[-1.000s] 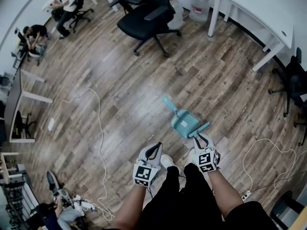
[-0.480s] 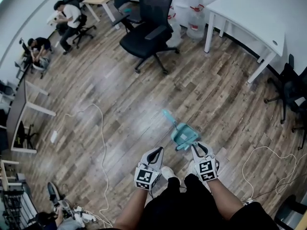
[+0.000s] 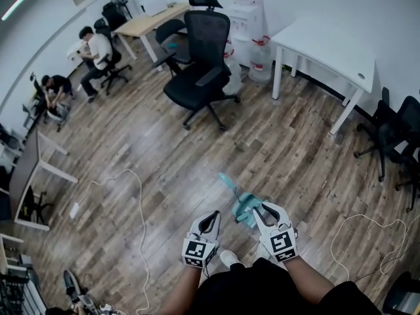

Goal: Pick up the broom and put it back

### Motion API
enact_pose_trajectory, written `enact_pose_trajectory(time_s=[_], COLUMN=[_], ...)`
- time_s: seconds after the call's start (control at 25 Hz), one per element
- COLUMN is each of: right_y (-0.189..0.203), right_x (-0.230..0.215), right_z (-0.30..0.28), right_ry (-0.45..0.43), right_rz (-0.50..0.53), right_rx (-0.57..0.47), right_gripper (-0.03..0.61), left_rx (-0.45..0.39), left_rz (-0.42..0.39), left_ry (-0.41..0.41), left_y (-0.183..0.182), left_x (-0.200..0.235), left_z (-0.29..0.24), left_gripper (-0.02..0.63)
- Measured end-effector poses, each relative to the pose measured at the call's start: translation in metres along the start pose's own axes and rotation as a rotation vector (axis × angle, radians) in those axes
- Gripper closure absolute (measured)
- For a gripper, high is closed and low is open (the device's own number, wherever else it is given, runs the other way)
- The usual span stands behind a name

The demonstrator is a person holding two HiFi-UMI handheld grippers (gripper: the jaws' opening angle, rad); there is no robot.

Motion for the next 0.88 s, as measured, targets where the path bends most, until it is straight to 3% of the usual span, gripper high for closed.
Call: enact_pose_trajectory(time_s=[0.52, 0.88], right_y=[-0.099, -0.112], right_x=[-0.033, -0.032], right_z=[0.018, 0.02], right_ry=[0.071, 0.078], right_rz=[0.052, 0.068], right_rx=[-0.187, -0.214], right_gripper=[0.491, 0.491], left_rx=[-0.095, -0.113], left_rz=[-0.028, -0.047], left_ry=[0.008, 0.014], left_y=[-0.033, -0.041], left_x=[0.001, -0.001], left_z=[-0.013, -0.01], left_gripper=[0.595, 0.595])
Point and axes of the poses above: the fingertips, and each gripper's own axes: z backward along the fingers, x to its left, y out of its underside, the point moved 8 cm from there along z, backward along the fingers, and after that the axes turned 5 degrees about -x, right-handed, at the moved point
